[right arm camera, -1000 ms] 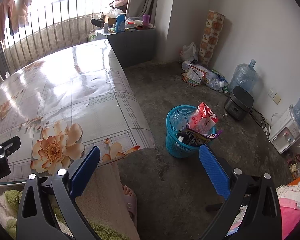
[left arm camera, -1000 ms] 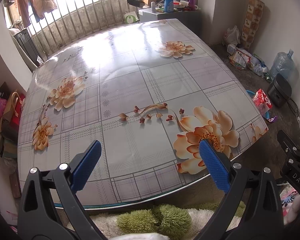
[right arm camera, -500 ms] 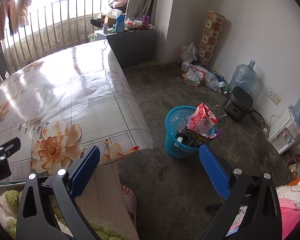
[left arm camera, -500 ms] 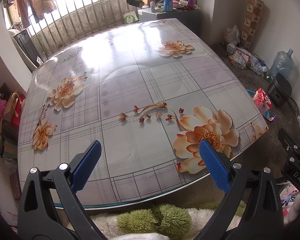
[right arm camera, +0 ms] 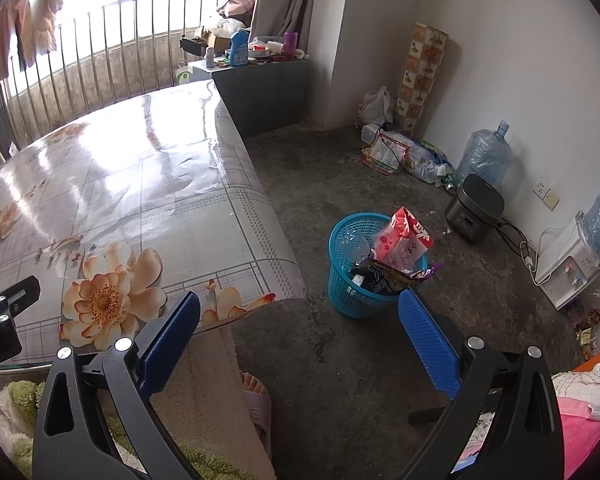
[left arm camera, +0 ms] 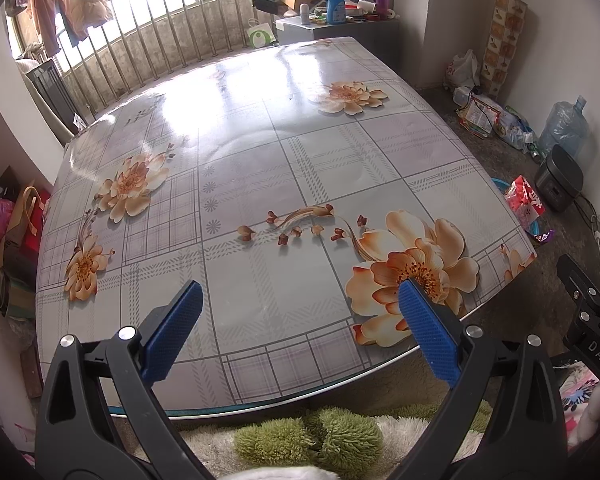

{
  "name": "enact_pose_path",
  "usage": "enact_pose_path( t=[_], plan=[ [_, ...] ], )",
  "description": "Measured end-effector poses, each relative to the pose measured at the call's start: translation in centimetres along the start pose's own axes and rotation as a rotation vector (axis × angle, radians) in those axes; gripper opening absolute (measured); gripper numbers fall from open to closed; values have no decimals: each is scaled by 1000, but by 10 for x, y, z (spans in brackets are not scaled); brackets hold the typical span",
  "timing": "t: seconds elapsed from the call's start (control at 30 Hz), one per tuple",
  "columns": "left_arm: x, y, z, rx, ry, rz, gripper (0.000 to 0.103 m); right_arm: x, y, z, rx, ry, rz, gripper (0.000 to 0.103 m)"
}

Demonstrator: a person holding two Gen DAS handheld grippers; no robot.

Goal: Collect trash

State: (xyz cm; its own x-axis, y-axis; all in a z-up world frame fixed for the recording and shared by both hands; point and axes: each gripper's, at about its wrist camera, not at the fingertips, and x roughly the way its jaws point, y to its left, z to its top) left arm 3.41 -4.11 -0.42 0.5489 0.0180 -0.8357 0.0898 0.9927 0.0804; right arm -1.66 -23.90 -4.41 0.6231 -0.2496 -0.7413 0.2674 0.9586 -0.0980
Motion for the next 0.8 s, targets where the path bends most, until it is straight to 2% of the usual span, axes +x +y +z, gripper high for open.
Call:
enact_pose_path(
  t=[0.8],
  plan=[
    [0, 0, 0, 3, 2, 0, 94, -1, 0, 0, 1, -3, 0, 97]
  ],
)
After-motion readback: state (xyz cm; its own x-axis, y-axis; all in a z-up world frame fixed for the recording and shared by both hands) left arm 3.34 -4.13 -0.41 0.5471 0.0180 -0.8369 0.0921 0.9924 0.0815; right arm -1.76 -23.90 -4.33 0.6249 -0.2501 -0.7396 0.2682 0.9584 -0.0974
